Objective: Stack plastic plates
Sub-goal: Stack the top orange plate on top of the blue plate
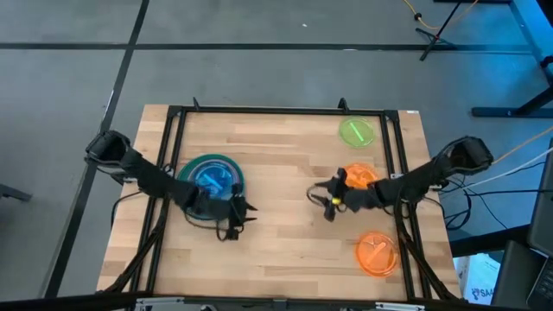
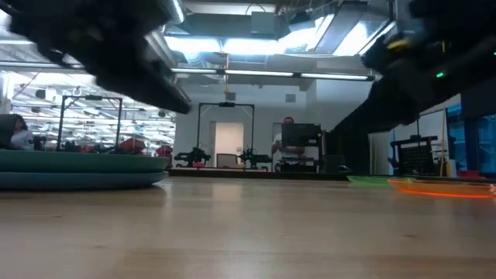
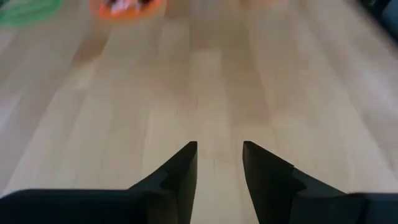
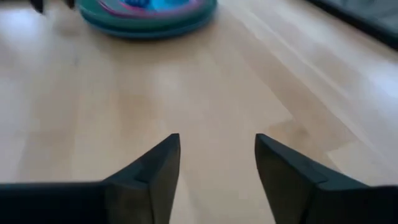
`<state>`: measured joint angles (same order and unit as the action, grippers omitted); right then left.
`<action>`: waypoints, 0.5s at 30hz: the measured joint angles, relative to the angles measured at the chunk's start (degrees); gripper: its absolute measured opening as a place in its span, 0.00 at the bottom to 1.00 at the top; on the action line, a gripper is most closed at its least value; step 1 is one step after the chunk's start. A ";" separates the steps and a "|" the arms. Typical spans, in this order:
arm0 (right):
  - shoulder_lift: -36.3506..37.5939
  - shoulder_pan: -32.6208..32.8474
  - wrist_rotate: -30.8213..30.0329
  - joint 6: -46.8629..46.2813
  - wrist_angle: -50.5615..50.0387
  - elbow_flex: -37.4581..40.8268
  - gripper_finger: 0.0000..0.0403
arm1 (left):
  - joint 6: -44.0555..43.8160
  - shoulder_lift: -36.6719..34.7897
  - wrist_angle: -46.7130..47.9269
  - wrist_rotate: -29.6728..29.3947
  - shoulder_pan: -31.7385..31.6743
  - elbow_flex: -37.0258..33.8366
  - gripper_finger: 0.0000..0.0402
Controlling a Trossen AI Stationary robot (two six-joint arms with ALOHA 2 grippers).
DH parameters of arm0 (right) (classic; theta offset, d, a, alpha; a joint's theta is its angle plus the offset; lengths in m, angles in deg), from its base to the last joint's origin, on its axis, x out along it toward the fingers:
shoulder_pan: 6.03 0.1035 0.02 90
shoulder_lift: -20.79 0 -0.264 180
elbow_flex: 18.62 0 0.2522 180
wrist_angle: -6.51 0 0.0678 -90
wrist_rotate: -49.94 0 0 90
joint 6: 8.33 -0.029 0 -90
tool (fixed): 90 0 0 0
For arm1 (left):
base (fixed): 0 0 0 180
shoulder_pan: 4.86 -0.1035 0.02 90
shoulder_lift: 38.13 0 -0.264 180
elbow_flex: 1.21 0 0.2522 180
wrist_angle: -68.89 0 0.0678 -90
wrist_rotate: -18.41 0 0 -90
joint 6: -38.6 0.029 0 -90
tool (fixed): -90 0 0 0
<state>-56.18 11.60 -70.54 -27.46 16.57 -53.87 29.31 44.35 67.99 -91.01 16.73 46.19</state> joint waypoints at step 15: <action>15.07 -13.85 15.36 25.26 -9.56 0.02 0.49 | -2.07 0.00 -7.43 12.53 -13.72 -3.86 0.30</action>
<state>-41.11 -2.25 -55.18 -2.20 7.01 -53.85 27.23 44.35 60.56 -78.48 3.01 42.33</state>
